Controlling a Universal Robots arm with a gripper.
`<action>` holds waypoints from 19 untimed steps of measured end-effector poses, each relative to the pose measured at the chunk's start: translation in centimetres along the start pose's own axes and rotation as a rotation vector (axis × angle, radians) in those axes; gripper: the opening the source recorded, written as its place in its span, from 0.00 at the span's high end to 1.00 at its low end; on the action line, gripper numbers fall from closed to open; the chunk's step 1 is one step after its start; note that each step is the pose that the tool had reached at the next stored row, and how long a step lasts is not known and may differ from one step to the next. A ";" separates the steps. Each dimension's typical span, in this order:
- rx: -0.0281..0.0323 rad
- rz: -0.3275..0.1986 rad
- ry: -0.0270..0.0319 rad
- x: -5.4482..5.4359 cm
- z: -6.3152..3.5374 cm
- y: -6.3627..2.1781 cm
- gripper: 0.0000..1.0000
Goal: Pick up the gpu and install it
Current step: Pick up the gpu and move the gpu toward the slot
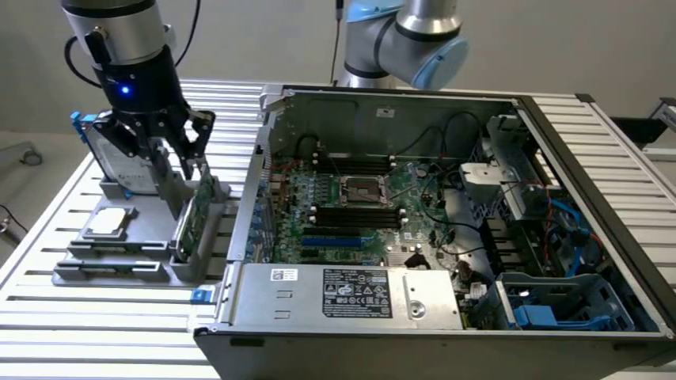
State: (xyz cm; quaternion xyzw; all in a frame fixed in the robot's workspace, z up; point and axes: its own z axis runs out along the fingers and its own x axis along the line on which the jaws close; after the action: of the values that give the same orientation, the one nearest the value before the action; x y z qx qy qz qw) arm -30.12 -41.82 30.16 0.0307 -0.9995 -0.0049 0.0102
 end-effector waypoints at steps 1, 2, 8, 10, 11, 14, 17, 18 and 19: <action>0.0000 0.000 0.0000 0.0 0.18 -0.09 0.58; 0.0000 0.000 0.0000 0.0 0.36 -0.18 0.58; 0.0000 0.000 0.0000 -0.3 1.44 -0.74 0.58; 0.0000 0.000 0.0000 -0.4 1.80 -0.89 0.58; 0.0000 0.000 -0.0001 -0.4 1.99 -0.91 0.58; 0.0000 0.000 0.0000 -0.4 2.53 -0.92 0.58; 0.0000 0.000 0.0000 -0.5 3.08 -0.93 0.58; 0.0000 0.000 -0.0001 -0.5 3.25 -0.93 0.58; 0.0000 0.000 0.0000 -0.5 3.44 -0.93 0.58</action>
State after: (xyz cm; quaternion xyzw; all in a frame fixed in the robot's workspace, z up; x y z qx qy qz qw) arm -29.66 -42.69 26.69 0.0307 -0.9995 -0.0049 0.0102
